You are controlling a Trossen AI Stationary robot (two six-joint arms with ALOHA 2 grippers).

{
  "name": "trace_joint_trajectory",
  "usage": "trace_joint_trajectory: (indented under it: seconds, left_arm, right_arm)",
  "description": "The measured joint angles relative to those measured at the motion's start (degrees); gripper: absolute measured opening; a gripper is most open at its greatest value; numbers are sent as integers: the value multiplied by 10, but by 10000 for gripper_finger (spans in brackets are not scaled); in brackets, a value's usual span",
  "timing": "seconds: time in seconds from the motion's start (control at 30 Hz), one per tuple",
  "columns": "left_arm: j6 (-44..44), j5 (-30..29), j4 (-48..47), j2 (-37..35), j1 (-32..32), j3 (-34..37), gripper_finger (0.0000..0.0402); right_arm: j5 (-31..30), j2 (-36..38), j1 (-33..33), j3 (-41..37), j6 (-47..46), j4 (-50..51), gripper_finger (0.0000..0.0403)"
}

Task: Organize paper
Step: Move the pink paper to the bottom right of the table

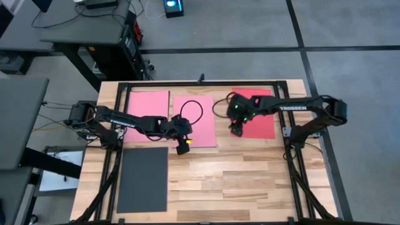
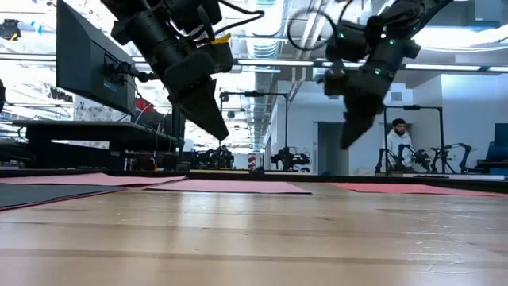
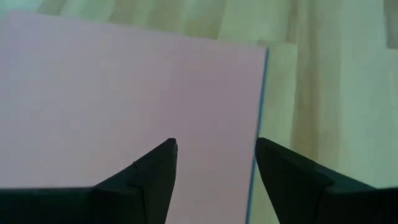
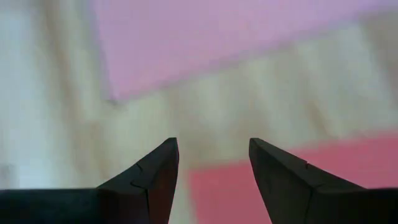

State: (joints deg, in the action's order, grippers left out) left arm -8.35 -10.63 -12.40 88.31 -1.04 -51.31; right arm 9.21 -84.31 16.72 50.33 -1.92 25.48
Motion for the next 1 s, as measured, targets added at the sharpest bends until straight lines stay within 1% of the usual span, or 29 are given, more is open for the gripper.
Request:
trace_joint_trajectory:
  seconds: [0.17,0.33,0.47,0.6,0.73,0.87,1.0]
  left_arm:
    - [-3,36,-3,7,-35,0,201]
    - [5,60,-6,35,-64,0,201]
    - [10,63,6,63,-82,-4,201]
    - [8,64,15,88,-93,-4,201]
    - [5,74,27,109,-96,-2,201]
    - [-3,81,30,124,-96,-3,201]
    - [-5,92,38,136,-96,-5,201]
  right_arm:
    - [1,-50,-29,0,7,-80,187]
    - [-6,-111,-57,0,63,-103,187]
    - [-51,-154,-90,0,91,-115,187]
    - [-114,-173,-119,2,99,-122,187]
    - [-156,-178,-137,2,101,-130,187]
    - [-177,-180,-142,2,102,-159,187]
    - [-183,-182,-138,1,113,-195,187]
